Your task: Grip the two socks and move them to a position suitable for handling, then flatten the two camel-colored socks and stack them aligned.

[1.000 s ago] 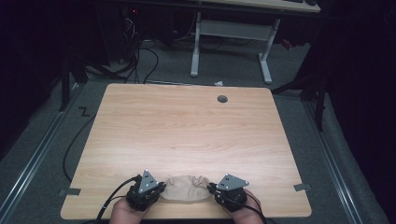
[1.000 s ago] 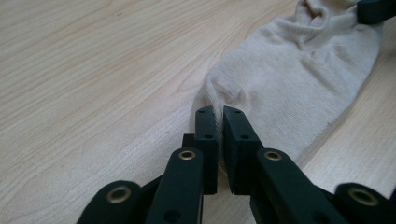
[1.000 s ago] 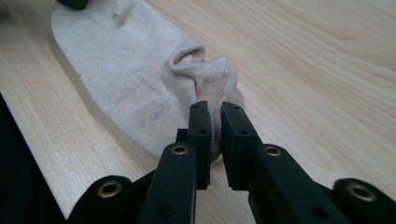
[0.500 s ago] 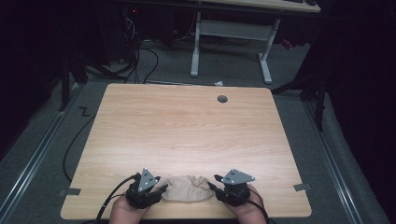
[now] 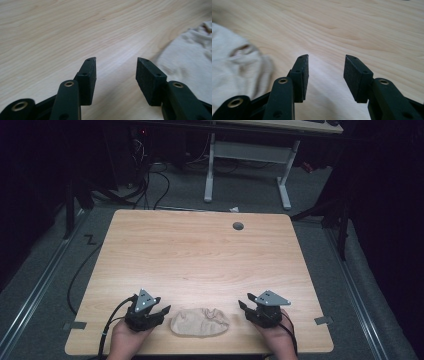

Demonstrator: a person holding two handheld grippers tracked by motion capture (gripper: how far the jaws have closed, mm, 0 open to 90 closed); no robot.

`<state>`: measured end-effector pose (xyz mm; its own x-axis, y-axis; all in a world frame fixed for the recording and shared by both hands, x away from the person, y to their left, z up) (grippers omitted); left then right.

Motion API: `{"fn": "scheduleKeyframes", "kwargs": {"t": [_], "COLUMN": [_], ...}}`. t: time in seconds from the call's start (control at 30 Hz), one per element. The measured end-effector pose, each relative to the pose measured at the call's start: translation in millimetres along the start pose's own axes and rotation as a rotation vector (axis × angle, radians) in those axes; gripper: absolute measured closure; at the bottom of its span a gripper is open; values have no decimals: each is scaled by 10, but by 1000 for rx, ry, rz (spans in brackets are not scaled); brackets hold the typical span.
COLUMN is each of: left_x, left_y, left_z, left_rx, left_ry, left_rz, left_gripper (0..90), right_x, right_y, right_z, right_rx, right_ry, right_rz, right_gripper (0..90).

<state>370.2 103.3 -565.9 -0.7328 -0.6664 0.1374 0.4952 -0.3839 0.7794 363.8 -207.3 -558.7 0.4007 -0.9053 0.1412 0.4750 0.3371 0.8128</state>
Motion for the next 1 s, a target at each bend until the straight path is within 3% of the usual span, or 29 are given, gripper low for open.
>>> {"fn": "scheduleKeyframes", "kwargs": {"t": [0.17,0.4,0.57,0.63,0.8,1.0], "left_x": [-262,-706,-893,-928,-910,-888], "left_y": [-29,-85,-79,-69,-50,-42], "left_z": [57,193,230,230,200,200], "left_rx": [-5,-4,-4,-4,3,9], "left_ry": [27,121,150,153,143,132], "left_rz": [40,70,92,101,105,106], "left_gripper": [493,494,490,489,486,484], "right_x": [265,693,928,956,916,926], "right_y": [-42,-89,-87,-101,-156,-155], "right_z": [-52,-163,-198,-161,-62,-44], "right_rx": [7,5,-2,-2,-1,-2], "right_ry": [-62,-162,-220,-219,-212,-213], "right_rz": [-42,-118,-153,-169,-145,-154], "right_gripper": [548,559,538,526,502,502]}}
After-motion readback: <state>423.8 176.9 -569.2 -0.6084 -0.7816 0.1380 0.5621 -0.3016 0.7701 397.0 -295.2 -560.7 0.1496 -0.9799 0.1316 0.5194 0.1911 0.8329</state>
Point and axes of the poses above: each handheld gripper's, and its own axes: z roughly backward along the jaws, y roughly out of its top, x roughly to its right, the point moved 9 cm from there along -z, roughly forward along the jaws, and after that the axes turned 10 degrees about -y, right-handed, at the moved point
